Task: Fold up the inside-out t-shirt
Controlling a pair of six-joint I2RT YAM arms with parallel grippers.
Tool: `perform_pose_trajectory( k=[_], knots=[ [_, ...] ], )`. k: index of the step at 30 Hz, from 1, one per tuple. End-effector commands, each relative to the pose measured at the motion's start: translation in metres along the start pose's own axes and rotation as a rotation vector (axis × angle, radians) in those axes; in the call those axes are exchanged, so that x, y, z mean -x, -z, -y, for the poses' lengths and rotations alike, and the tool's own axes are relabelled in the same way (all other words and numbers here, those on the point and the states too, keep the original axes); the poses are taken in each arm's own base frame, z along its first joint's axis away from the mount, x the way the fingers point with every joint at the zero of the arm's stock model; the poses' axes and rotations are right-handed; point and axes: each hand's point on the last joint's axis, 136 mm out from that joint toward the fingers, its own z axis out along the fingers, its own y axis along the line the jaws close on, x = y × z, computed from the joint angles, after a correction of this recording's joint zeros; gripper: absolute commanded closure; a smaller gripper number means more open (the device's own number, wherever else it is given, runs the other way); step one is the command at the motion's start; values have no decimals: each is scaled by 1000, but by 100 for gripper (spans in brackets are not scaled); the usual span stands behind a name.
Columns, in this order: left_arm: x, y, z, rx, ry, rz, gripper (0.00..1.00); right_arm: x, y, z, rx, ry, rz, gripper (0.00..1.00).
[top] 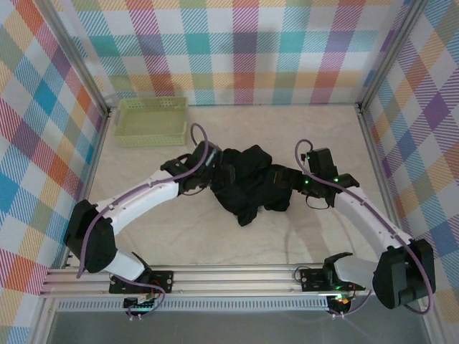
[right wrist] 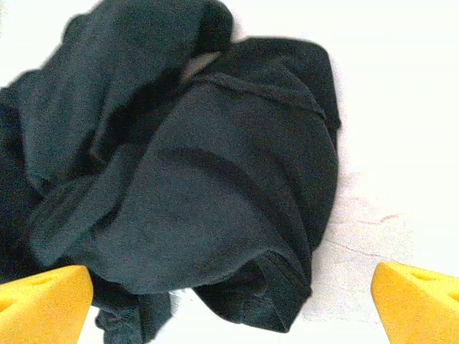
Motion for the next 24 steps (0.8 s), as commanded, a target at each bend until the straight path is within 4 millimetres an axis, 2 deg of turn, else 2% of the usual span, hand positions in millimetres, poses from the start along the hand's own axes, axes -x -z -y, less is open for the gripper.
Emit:
perform_pose_trajectory(
  k=[1, 6, 10, 14, 19, 24],
  knots=[
    [-32, 1, 12, -8, -54, 5, 14, -11, -6, 9, -66, -1, -58, 2],
    [-51, 7, 26, -66, -49, 59, 14, -26, -26, 19, -116, -34, -127, 11],
    [-59, -3, 45, -117, -68, 23, 13, -29, -39, 18, -124, -39, -156, 16],
    [-51, -12, 74, -229, -16, 40, 8, -27, -43, 18, -128, -50, -152, 22],
    [-51, -40, 62, -91, 20, 11, 12, -31, -49, 27, -165, -64, -166, 28],
    [-48, -49, 40, -19, 78, 18, 31, -36, -52, 33, -190, -62, -175, 32]
  ],
)
